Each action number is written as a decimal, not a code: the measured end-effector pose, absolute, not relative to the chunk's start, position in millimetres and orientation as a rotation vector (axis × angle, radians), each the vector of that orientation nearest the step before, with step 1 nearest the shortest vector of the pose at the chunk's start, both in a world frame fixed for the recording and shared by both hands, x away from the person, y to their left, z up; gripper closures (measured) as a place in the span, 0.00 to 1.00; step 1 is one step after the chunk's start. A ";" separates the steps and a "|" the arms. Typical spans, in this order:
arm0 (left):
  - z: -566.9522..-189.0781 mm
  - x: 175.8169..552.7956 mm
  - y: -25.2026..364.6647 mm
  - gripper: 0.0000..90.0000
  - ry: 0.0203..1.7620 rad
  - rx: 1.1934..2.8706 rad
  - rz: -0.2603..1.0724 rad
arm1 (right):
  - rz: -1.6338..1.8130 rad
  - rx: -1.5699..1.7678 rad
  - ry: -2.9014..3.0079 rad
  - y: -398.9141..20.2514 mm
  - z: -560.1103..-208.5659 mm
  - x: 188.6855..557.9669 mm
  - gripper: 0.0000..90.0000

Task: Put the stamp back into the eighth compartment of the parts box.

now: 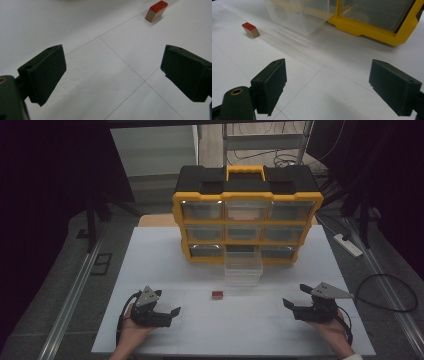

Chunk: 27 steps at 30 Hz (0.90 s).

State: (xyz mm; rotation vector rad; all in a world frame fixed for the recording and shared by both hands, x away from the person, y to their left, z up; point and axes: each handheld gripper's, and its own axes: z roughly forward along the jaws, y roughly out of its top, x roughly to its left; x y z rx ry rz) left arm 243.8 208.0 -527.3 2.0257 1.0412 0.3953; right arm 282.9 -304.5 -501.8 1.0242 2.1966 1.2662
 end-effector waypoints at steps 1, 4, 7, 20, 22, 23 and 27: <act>-527.4 243.9 208.2 0.07 1.041 2.028 0.395 | 1.265 1.025 2.200 -304.2 -502.1 283.2 0.17; -527.6 243.8 208.3 0.07 1.040 2.031 0.396 | 1.258 1.022 2.204 -303.4 -502.7 283.4 0.17; -527.5 243.5 208.2 0.07 1.037 2.033 0.399 | 1.247 1.020 2.205 -303.0 -502.8 283.1 0.17; -528.1 243.8 207.1 0.07 1.031 2.042 0.398 | 1.256 0.957 2.192 -297.9 -497.9 280.2 0.20; -528.4 243.9 206.8 0.07 1.029 2.045 0.398 | 1.258 0.952 2.197 -296.2 -497.0 280.0 0.20; -528.4 243.9 206.8 0.07 1.029 2.045 0.398 | 1.258 0.952 2.197 -296.2 -497.0 280.0 0.20; -528.8 244.2 206.1 0.07 1.017 2.048 0.389 | 1.272 0.932 2.195 -290.7 -493.2 279.5 0.20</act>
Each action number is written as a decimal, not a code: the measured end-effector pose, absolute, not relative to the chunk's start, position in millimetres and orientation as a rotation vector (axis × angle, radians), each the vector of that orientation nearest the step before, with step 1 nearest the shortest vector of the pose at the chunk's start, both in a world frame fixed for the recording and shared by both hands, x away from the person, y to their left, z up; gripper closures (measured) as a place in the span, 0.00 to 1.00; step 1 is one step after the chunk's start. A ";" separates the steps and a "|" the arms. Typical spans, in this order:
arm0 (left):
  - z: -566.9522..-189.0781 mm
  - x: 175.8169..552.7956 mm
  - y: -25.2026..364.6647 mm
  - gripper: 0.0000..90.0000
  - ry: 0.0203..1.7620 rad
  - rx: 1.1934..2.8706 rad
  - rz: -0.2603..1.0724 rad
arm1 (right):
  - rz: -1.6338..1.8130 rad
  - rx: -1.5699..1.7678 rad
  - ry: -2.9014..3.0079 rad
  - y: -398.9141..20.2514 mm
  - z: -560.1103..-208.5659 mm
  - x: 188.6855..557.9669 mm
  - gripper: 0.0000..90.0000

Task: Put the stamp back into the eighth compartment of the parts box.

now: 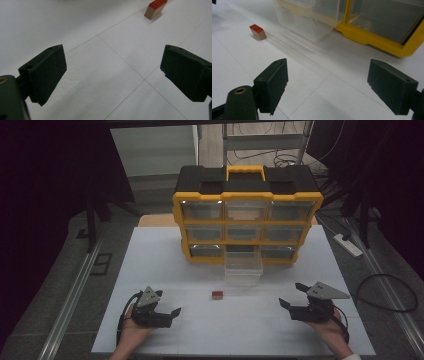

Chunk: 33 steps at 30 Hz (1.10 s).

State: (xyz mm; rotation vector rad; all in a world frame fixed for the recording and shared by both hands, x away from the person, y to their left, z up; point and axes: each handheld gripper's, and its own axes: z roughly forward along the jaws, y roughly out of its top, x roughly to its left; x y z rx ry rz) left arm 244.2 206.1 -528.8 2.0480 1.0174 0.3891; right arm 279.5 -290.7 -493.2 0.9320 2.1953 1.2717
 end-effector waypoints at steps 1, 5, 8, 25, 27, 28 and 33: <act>-528.6 244.0 206.0 0.07 1.010 2.048 0.386 | 1.272 0.923 2.193 -289.8 -492.4 278.9 0.20; -529.0 243.4 204.4 0.07 1.003 2.051 0.387 | 1.276 0.892 2.195 -284.8 -488.7 277.0 0.21; -529.3 243.7 204.2 0.07 1.007 2.051 0.390 | 1.282 0.884 2.198 -282.3 -486.8 276.3 0.21; -530.3 243.7 202.0 0.07 0.993 2.082 0.383 | 1.335 0.805 2.243 -259.7 -474.8 277.0 0.21; -530.3 243.7 202.0 0.07 0.992 2.082 0.383 | 1.342 0.801 2.246 -258.7 -474.3 277.4 0.21; -530.3 243.7 202.0 0.07 0.992 2.082 0.383 | 1.344 0.803 2.249 -257.1 -473.6 277.5 0.21; -530.3 243.8 201.9 0.07 0.991 2.082 0.384 | 1.346 0.793 2.261 -251.7 -472.6 278.9 0.21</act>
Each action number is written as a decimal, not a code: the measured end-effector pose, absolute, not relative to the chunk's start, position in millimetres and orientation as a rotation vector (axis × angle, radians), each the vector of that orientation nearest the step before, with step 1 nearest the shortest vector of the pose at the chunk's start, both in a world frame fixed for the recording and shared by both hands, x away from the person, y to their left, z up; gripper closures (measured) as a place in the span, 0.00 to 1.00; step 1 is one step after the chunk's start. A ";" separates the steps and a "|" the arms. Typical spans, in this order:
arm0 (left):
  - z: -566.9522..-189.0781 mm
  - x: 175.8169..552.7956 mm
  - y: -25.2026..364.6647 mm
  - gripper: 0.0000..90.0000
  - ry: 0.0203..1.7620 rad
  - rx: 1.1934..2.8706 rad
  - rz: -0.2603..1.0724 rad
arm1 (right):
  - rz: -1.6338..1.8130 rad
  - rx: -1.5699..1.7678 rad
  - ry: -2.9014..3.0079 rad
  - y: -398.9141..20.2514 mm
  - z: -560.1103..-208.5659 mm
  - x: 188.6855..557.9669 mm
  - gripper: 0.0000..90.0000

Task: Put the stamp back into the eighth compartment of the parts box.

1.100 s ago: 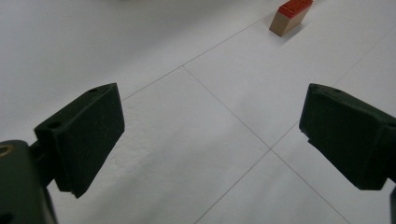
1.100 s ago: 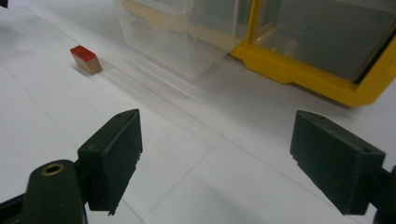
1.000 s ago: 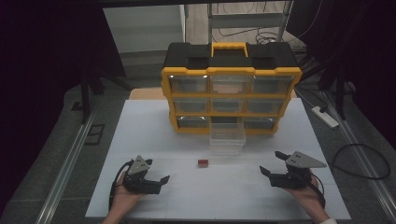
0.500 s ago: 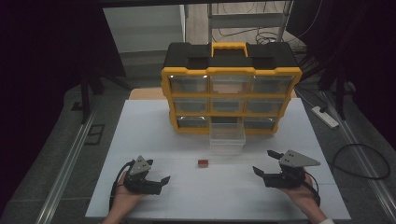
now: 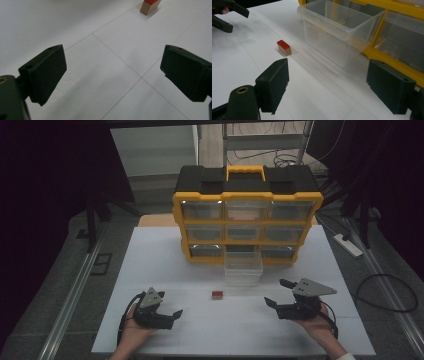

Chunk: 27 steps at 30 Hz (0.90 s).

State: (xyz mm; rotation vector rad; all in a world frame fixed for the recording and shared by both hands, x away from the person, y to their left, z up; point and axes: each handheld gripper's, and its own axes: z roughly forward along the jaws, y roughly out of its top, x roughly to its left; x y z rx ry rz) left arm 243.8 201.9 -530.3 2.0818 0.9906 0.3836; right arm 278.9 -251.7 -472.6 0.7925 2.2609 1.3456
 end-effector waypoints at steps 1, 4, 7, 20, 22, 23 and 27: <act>-530.0 243.7 202.1 0.07 0.990 2.079 0.380 | 1.350 0.790 2.263 -249.7 -472.3 279.1 0.21; -530.0 243.8 202.3 0.07 0.993 2.071 0.375 | 1.352 0.772 2.273 -243.7 -470.6 280.0 0.21; -529.7 243.8 202.8 0.07 0.997 2.066 0.380 | 1.367 0.757 2.277 -238.9 -468.5 280.8 0.21; -530.0 243.8 202.3 0.07 0.995 2.072 0.384 | 1.373 0.682 2.306 -216.1 -461.3 283.0 0.22; -530.1 243.8 202.3 0.07 0.994 2.073 0.383 | 1.375 0.671 2.313 -212.7 -460.7 283.3 0.22; -530.1 243.9 202.3 0.07 0.994 2.074 0.383 | 1.377 0.667 2.316 -210.9 -460.6 283.4 0.22; -529.8 243.7 202.7 0.07 0.996 2.070 0.388 | 1.375 0.645 2.335 -204.6 -460.5 284.1 0.22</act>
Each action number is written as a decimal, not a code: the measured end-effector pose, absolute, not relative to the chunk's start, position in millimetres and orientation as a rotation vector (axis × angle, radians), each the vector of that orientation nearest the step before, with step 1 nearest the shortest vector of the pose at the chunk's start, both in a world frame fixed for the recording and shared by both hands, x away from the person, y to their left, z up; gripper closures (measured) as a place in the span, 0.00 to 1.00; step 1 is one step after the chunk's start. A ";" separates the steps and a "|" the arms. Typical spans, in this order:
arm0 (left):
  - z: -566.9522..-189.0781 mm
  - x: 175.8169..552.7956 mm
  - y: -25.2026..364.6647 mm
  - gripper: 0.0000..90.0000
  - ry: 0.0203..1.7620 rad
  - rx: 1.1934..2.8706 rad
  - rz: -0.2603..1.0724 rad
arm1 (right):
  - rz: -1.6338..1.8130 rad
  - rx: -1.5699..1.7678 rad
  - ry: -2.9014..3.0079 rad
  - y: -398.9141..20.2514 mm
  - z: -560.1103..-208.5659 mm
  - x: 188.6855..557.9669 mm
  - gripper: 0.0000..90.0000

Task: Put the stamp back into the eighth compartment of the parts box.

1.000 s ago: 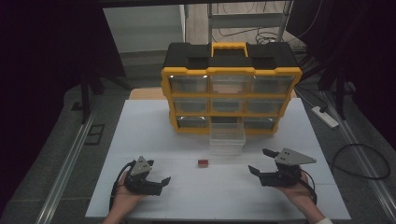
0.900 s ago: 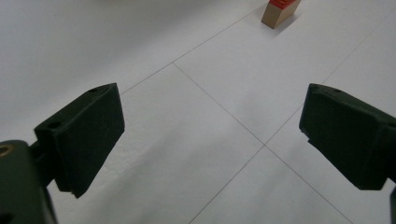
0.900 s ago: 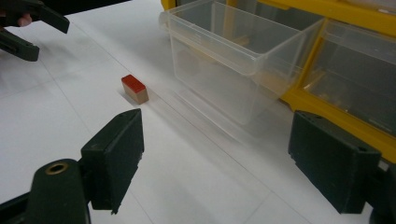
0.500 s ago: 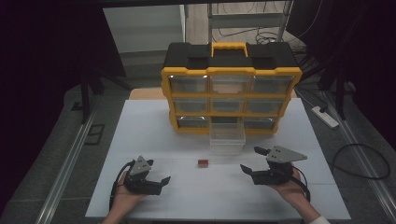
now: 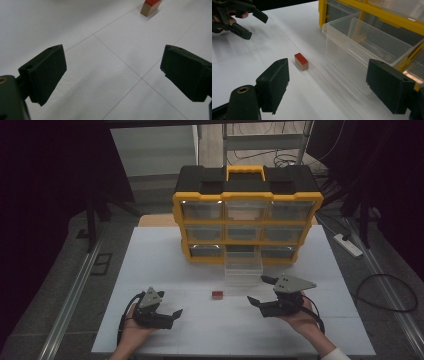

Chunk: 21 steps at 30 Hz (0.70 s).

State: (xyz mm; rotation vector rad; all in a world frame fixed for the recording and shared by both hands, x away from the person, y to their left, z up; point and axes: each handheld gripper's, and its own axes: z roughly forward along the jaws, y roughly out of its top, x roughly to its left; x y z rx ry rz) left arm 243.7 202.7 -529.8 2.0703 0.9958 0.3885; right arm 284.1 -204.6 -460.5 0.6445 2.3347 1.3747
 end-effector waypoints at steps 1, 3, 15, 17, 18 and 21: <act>-529.7 243.6 202.8 0.07 0.996 2.069 0.389 | 1.375 0.640 2.339 -203.1 -460.5 284.1 0.22; -529.7 243.5 202.7 0.07 0.994 2.071 0.389 | 1.370 0.629 2.347 -200.2 -460.5 284.2 0.22; -530.2 243.7 201.9 0.07 0.989 2.083 0.385 | 1.381 0.586 2.377 -186.3 -459.4 284.5 0.22; -530.3 243.6 201.6 0.07 0.990 2.083 0.386 | 1.380 0.575 2.384 -183.0 -459.3 284.4 0.22; -530.3 243.6 201.6 0.07 0.990 2.083 0.386 | 1.383 0.570 2.388 -181.3 -459.4 284.4 0.22; -530.4 243.7 201.6 0.08 0.990 2.084 0.386 | 1.381 0.557 2.399 -175.9 -459.8 284.9 0.22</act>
